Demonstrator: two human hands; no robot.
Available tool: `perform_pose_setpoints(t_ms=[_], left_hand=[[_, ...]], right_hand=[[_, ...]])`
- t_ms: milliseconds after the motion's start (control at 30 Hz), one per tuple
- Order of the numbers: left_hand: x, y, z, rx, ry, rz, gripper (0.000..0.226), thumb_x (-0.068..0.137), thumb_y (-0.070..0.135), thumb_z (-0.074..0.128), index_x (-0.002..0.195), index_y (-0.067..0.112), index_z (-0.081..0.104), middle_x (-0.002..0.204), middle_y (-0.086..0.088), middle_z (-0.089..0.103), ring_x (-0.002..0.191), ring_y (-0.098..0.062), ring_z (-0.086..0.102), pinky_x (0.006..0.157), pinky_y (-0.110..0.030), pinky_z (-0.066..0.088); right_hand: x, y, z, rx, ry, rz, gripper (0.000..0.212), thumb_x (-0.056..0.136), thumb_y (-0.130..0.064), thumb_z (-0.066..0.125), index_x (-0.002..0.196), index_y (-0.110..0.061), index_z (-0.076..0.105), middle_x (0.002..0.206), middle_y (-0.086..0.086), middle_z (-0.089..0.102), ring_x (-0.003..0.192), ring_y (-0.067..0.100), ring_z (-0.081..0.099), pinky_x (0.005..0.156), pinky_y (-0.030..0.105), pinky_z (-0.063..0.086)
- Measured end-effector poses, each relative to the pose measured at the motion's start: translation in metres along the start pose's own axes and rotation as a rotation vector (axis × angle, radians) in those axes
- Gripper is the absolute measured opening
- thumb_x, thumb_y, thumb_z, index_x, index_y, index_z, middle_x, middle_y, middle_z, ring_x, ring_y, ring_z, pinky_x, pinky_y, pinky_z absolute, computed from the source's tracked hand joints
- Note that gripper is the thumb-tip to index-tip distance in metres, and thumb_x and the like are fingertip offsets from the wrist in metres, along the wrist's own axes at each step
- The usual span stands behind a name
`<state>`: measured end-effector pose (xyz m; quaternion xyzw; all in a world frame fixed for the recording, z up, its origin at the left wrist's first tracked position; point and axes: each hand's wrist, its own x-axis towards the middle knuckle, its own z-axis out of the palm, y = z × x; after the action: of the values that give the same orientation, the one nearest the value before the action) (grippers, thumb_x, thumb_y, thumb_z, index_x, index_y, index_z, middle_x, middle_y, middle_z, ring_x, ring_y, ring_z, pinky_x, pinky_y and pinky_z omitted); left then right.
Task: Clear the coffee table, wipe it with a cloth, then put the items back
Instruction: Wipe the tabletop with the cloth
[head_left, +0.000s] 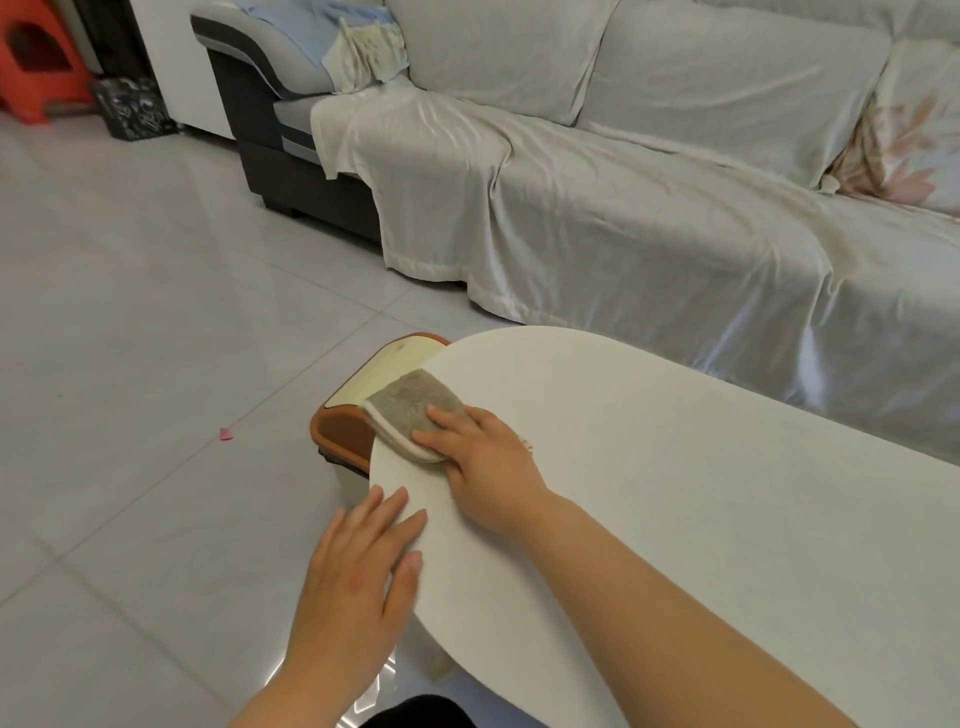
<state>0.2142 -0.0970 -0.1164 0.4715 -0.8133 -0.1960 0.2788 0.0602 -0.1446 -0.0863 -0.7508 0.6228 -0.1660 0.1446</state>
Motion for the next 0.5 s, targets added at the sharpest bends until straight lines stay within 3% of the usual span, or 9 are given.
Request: perform_pose_setpoints(t_ms=[67,133,200,300,367,500], left_hand=[[-0.006,0.002,-0.004,0.036,-0.017,0.034,0.064,0.093,0.045,0.014,0.102,0.010,0.067,0.116,-0.011,0.065,0.120,-0.016,0.038,0.105,-0.014,0.009],[-0.007,0.004,-0.006,0.053,-0.023,0.014,0.059,0.093,0.040,0.018,0.101,0.009,0.067,0.114,-0.012,0.066,0.119,-0.019,0.042,0.103,-0.015,0.011],[-0.006,0.003,-0.004,0.071,0.013,0.022,0.054,0.092,0.036,0.023,0.100,0.008,0.067,0.112,-0.013,0.066,0.116,-0.017,0.040,0.100,-0.024,0.022],[-0.007,0.002,-0.002,0.137,0.022,0.037,0.068,0.094,0.042,0.008,0.098,0.011,0.068,0.109,-0.010,0.068,0.113,-0.023,0.055,0.090,-0.038,0.046],[-0.006,0.002,-0.001,0.126,0.014,0.028,0.070,0.093,0.044,0.006,0.098,0.011,0.068,0.109,-0.010,0.068,0.111,-0.026,0.057,0.086,-0.042,0.049],[-0.006,-0.001,0.002,0.091,0.042,0.044,0.070,0.092,0.046,0.008,0.098,0.007,0.067,0.111,-0.014,0.066,0.113,-0.016,0.038,0.097,-0.029,0.026]], right_hand=[[-0.004,-0.005,0.005,0.000,-0.016,-0.065,0.045,0.089,-0.009,0.038,0.130,-0.028,0.045,0.149,-0.006,0.032,0.134,0.026,0.023,0.111,0.033,0.014],[0.001,0.002,0.001,-0.017,-0.018,-0.065,0.046,0.089,-0.009,0.038,0.130,-0.028,0.045,0.148,-0.006,0.033,0.133,0.025,0.027,0.110,0.031,0.016],[0.010,0.020,-0.008,-0.058,0.000,0.031,0.047,0.089,-0.008,0.038,0.131,-0.028,0.043,0.149,-0.005,0.030,0.133,0.024,0.028,0.109,0.031,0.018],[0.018,0.042,-0.022,-0.117,0.078,0.289,0.050,0.090,-0.009,0.035,0.135,-0.029,0.036,0.152,-0.005,0.024,0.134,0.025,0.024,0.110,0.033,0.019],[0.015,0.036,-0.018,-0.120,0.094,0.330,0.052,0.089,-0.007,0.035,0.136,-0.029,0.035,0.153,-0.004,0.022,0.134,0.028,0.022,0.110,0.035,0.017],[-0.008,0.001,0.013,-0.056,0.050,-0.014,0.050,0.086,-0.009,0.040,0.132,-0.028,0.041,0.150,-0.003,0.029,0.134,0.029,0.023,0.108,0.037,0.016]])
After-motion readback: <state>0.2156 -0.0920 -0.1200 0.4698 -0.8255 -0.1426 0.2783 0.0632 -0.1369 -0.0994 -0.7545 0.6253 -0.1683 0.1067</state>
